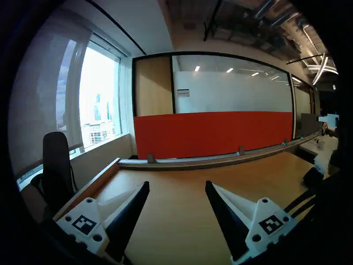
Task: Fold towel
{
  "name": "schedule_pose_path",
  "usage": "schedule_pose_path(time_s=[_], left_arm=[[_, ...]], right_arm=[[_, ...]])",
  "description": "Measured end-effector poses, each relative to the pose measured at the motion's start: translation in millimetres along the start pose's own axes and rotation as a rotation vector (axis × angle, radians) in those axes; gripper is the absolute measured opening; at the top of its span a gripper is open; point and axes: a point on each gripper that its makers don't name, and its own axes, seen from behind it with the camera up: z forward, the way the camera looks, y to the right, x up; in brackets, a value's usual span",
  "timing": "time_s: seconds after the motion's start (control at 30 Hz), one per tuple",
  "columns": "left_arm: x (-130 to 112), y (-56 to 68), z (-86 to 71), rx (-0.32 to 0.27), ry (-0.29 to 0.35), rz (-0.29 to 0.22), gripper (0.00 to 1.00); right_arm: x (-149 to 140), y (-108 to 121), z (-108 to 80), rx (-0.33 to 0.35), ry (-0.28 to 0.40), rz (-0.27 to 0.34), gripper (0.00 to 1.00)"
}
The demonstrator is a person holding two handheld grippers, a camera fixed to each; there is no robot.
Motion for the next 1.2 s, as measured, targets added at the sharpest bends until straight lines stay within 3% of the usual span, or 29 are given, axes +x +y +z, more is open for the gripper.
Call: schedule_pose_path(time_s=[0.3,0.77,1.2], left_arm=[[7.6,-2.9,4.3,0.022,0.03,-0.008,0.94],[20.3,6.9,18.0,0.027,0.084,-0.009,0.94],[-2.7,10.4,21.6,0.034,0.113,0.014,0.94]], right_arm=[[1.5,-4.3,3.6,0.003,-0.012,0.009,0.9],[17.5,1.0,4.3,-0.022,-0.013,-0.012,0.9],[34.8,-5.3,0.5,-0.041,0.005,-0.015,0.9]])
